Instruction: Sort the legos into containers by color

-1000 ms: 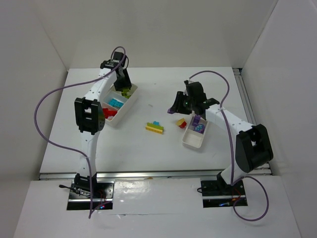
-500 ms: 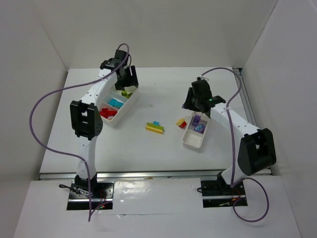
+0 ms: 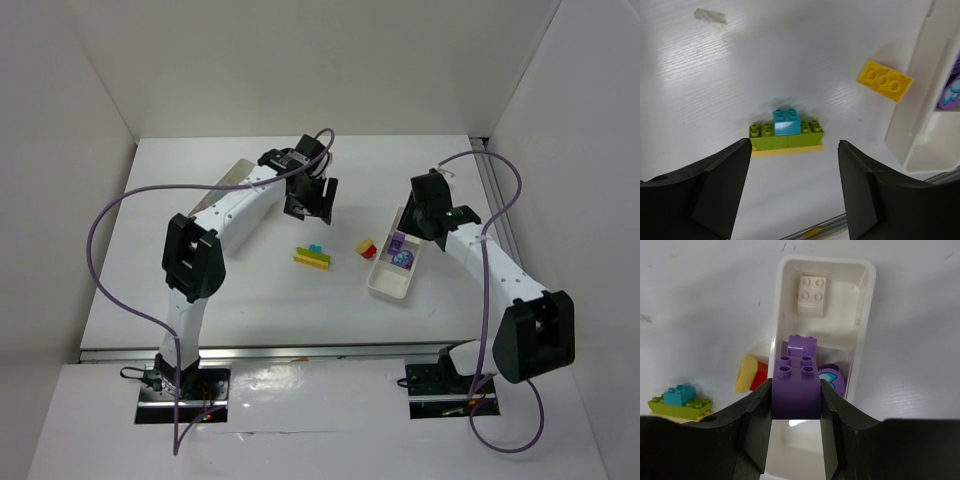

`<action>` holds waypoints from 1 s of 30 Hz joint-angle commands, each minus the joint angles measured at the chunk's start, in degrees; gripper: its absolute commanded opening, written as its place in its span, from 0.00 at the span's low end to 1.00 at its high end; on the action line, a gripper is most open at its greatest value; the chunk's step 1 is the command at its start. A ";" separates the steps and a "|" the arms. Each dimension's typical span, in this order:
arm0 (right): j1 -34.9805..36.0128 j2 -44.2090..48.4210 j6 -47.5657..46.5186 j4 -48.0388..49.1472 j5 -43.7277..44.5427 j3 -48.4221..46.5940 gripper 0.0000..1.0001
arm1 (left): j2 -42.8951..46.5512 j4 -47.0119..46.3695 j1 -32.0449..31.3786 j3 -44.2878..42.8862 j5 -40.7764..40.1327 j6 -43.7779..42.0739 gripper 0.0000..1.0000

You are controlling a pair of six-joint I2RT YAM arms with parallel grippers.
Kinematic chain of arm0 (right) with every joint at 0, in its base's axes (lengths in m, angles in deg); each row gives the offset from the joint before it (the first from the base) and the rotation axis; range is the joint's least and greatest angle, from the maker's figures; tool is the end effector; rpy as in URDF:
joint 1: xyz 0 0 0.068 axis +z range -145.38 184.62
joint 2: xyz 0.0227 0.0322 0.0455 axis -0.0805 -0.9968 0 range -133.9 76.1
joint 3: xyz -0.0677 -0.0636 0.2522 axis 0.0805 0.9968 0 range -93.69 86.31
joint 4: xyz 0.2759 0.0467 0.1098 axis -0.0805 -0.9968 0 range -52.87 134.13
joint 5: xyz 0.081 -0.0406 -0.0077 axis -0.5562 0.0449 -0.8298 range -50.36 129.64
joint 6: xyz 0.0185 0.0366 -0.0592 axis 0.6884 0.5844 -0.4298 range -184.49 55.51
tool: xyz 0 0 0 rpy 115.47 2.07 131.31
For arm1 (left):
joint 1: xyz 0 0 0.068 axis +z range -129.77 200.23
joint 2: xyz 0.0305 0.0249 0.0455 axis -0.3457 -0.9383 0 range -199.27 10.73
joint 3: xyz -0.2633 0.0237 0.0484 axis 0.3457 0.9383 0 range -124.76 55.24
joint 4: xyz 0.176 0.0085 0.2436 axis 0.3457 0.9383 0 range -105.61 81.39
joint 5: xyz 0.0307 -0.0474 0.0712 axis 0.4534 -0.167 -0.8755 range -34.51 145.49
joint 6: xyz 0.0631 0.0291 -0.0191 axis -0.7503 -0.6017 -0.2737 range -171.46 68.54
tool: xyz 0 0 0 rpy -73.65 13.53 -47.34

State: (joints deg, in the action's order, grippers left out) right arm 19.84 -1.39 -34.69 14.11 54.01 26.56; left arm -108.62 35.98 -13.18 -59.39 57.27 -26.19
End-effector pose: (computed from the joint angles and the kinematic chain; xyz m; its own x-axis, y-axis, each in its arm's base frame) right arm 0.3353 0.0758 0.2395 -0.6662 0.3176 -0.6748 0.2741 0.9457 0.1746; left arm 0.4263 -0.2833 0.2650 -0.8692 0.0621 -0.4905 0.2140 0.9416 -0.2601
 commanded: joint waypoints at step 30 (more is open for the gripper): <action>-0.37 -4.60 4.56 -2.94 -9.27 2.44 0.65 | -1.50 3.07 1.24 -3.41 -0.38 -2.07 0.78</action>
State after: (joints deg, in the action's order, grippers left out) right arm 19.73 -6.55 -31.04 11.46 42.90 31.11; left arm -109.60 38.47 -11.74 -60.64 56.83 -27.37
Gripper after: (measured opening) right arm 0.653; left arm 0.782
